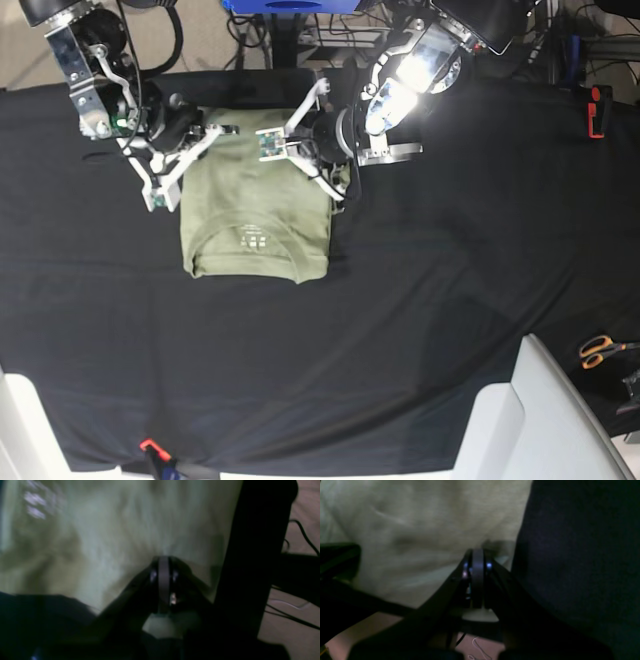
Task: Fold the T-shirt properly
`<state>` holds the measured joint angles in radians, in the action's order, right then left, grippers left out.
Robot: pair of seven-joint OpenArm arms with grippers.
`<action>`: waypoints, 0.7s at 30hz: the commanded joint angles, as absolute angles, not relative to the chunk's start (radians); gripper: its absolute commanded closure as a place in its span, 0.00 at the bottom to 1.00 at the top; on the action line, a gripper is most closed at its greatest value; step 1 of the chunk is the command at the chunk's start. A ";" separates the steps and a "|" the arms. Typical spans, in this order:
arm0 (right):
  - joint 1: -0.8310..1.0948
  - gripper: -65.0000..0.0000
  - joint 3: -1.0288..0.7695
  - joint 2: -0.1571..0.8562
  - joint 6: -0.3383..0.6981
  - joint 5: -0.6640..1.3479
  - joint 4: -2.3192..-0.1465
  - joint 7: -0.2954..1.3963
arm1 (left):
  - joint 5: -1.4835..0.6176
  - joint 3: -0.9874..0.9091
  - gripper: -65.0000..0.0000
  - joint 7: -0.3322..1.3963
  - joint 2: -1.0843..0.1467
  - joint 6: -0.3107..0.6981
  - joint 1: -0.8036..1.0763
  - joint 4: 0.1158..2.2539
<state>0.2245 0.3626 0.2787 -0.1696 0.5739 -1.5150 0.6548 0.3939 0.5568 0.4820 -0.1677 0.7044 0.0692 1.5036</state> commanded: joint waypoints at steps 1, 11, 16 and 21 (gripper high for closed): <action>0.219 1.00 0.358 0.285 -0.170 0.572 -1.501 0.647 | 0.392 0.555 1.00 0.473 -0.165 0.698 0.062 1.500; 0.237 1.00 0.361 0.285 -0.170 0.572 -1.537 0.634 | 0.392 0.555 1.00 0.479 -0.177 0.698 0.064 1.483; 0.277 1.00 0.352 0.297 -0.179 0.567 -1.672 0.634 | 0.390 0.476 1.00 0.479 -0.173 0.698 0.088 1.615; 0.338 1.00 0.325 0.387 -0.334 0.570 -1.952 0.728 | 0.392 0.306 1.00 0.481 -0.148 0.698 0.166 1.891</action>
<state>0.3351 0.3279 0.3824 -0.3420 0.5583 -1.9381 0.7361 0.4026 0.3000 0.4908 -0.1482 0.6907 0.1596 1.8816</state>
